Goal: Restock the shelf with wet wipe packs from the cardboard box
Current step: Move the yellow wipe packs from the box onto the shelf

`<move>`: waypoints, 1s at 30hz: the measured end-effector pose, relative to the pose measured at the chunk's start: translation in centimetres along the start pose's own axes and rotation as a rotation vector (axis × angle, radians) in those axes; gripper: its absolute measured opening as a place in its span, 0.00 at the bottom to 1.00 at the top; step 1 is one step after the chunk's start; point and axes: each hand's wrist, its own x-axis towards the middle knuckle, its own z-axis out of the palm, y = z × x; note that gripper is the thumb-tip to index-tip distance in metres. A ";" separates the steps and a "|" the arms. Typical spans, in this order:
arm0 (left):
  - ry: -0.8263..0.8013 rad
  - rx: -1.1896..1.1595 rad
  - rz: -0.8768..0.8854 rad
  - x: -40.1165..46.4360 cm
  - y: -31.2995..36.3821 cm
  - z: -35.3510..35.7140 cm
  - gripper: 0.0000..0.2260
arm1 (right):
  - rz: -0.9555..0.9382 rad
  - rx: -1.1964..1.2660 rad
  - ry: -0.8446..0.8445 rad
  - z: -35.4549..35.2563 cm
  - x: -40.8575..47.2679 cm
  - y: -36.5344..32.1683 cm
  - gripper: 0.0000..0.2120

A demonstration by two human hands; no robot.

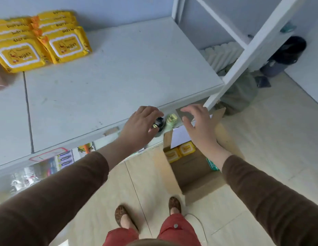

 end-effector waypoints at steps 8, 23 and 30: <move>-0.297 -0.080 -0.157 2.8 8.6 15.1 0.20 | 0.259 0.038 -0.068 -2.3 -5.7 17.0 0.10; -0.658 -0.007 -0.727 4.3 0.8 46.3 0.21 | 0.704 0.123 -0.575 16.8 -6.9 43.0 0.25; -0.691 0.139 -0.828 4.5 -5.1 57.6 0.21 | 0.789 0.085 -0.640 26.6 -6.3 51.8 0.25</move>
